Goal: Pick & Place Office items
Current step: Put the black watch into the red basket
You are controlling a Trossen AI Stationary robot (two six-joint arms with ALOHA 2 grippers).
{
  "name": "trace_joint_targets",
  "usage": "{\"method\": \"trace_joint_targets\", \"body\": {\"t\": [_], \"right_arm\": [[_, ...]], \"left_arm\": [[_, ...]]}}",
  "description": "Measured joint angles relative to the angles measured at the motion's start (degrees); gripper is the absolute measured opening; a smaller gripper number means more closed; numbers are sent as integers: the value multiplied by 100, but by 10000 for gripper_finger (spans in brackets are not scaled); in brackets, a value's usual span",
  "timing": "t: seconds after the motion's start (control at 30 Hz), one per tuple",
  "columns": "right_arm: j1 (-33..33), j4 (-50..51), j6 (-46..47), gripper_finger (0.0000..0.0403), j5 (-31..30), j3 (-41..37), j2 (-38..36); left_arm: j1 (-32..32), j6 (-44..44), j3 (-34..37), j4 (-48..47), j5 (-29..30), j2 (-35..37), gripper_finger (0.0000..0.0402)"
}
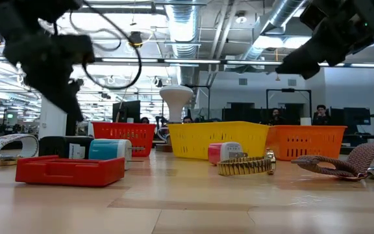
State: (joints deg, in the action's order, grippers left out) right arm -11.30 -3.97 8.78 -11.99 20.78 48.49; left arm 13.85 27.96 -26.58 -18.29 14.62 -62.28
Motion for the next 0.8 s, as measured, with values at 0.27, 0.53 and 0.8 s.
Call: {"method": "trace_joint_targets", "body": {"t": [0.27, 0.53, 0.8], "right_arm": [[345, -648, -672, 175, -2, 0, 254], [840, -1001, -879, 175, -2, 4, 332], [998, -993, -879, 175, -2, 3, 332]], "left_arm": [[0, -29, 618, 505, 302, -2, 136], [0, -189, 1012, 948, 555, -2, 132], [0, -204, 1467, 1841, 555, -2, 130]]}}
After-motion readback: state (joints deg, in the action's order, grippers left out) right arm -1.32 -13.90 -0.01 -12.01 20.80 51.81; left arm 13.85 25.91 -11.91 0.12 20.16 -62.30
